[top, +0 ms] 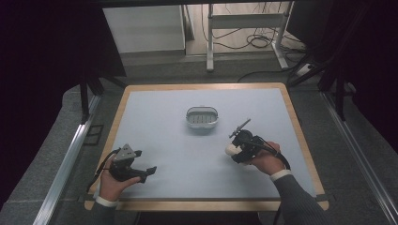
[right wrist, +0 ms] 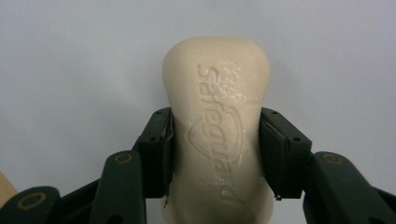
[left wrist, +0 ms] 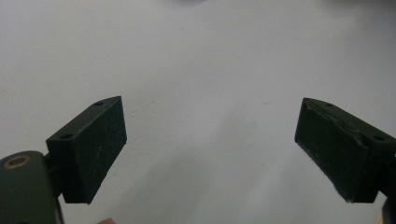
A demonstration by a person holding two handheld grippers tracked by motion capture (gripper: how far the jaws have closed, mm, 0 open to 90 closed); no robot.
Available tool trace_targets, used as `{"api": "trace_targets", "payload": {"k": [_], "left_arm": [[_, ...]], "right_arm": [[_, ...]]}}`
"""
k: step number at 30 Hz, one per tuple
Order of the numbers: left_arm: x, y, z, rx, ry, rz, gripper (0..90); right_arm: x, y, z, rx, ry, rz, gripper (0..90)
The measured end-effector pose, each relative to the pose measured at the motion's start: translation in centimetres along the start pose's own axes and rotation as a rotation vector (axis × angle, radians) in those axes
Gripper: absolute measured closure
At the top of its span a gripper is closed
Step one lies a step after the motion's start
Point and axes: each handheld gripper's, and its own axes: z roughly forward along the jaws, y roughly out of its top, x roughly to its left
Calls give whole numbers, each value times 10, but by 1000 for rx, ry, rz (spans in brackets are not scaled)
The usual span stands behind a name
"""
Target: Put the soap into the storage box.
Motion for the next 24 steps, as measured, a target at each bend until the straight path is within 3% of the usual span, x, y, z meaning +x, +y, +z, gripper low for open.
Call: {"api": "trace_targets", "payload": {"k": [24], "left_arm": [[2, -1, 2, 11, -3, -6, 95]], "right_arm": [[-11, 24, -14, -65, -3, -21, 491]]}}
